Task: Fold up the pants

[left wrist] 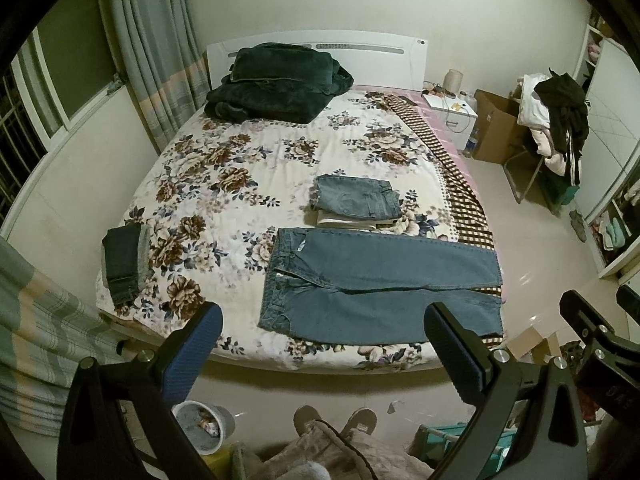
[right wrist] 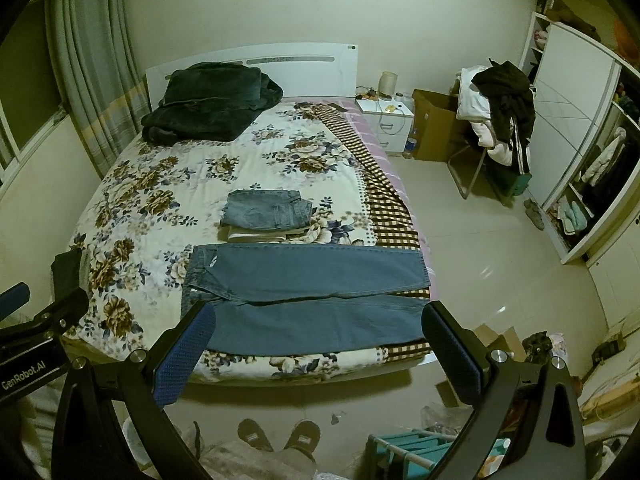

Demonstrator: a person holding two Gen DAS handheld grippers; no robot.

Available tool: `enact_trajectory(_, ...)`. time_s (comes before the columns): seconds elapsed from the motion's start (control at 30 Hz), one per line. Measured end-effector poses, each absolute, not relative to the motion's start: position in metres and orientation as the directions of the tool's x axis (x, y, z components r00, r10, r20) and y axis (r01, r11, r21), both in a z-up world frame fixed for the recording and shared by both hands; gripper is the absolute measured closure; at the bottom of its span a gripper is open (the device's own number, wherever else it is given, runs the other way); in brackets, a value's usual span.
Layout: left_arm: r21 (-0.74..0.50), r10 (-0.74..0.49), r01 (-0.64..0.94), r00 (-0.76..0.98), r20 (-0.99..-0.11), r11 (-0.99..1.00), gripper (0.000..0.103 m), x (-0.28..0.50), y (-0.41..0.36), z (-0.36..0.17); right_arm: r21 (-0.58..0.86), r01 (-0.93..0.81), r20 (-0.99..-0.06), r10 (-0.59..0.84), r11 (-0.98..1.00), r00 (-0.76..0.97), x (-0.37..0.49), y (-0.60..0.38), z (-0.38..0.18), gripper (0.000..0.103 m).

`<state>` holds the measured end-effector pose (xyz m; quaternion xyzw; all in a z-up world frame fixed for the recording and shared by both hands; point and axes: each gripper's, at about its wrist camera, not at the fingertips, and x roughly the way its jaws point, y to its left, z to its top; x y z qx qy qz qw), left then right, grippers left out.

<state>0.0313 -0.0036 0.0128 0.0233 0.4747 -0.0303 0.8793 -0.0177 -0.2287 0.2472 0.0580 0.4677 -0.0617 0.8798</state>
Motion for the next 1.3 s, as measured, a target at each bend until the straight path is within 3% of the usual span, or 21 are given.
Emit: enact_trajectory(1.3,-0.003,-0.044,0.075,0.552,-0.833,0.997,0.000,0.0302,-0.0029,0.0124,0.050,0.162,-0.833,-0.048,0.985,0.551,-0.0145,-0.2215,0.2492,0.000)
